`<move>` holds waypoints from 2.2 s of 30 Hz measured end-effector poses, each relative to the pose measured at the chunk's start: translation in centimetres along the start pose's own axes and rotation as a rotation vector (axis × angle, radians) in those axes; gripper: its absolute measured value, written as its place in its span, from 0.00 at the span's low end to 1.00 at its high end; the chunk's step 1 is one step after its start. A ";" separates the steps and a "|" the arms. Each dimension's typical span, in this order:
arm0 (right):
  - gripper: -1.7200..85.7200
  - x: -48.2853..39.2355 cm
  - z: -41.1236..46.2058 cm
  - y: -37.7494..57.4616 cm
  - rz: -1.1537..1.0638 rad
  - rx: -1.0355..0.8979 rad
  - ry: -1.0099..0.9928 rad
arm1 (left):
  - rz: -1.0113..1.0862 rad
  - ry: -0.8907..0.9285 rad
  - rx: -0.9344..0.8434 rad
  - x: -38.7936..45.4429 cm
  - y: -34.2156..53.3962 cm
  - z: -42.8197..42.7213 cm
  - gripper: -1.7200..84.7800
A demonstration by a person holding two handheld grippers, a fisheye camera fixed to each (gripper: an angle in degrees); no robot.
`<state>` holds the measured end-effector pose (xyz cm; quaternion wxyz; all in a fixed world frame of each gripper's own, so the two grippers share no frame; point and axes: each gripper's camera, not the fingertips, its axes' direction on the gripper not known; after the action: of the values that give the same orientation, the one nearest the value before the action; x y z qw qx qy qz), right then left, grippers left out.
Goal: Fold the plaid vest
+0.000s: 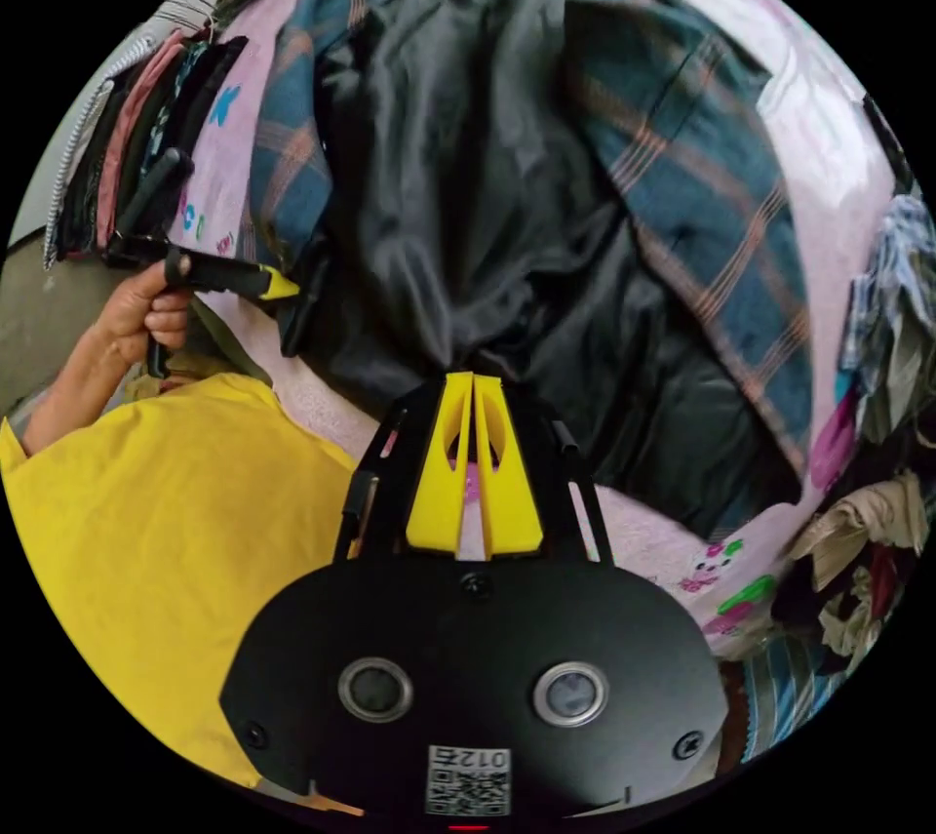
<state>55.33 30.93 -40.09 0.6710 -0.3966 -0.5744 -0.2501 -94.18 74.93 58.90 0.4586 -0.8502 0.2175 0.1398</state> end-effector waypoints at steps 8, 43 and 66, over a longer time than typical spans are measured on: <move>0.06 2.7 -13.4 -7.1 0.023 0.582 -0.215 | -0.001 -0.007 -0.013 -0.2 -0.1 1.4 0.03; 0.04 8.6 -28.5 -26.3 -0.109 0.343 -0.040 | 0.333 -0.627 -0.112 8.5 -1.1 9.0 0.02; 0.17 14.5 -11.9 3.5 0.157 0.139 0.073 | 0.156 -0.611 0.073 7.6 -1.6 8.4 0.05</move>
<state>68.08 24.90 -27.18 0.7349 -0.3835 -0.5326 -0.1708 -87.12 80.93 52.17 0.5206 -0.7328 0.1392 0.4155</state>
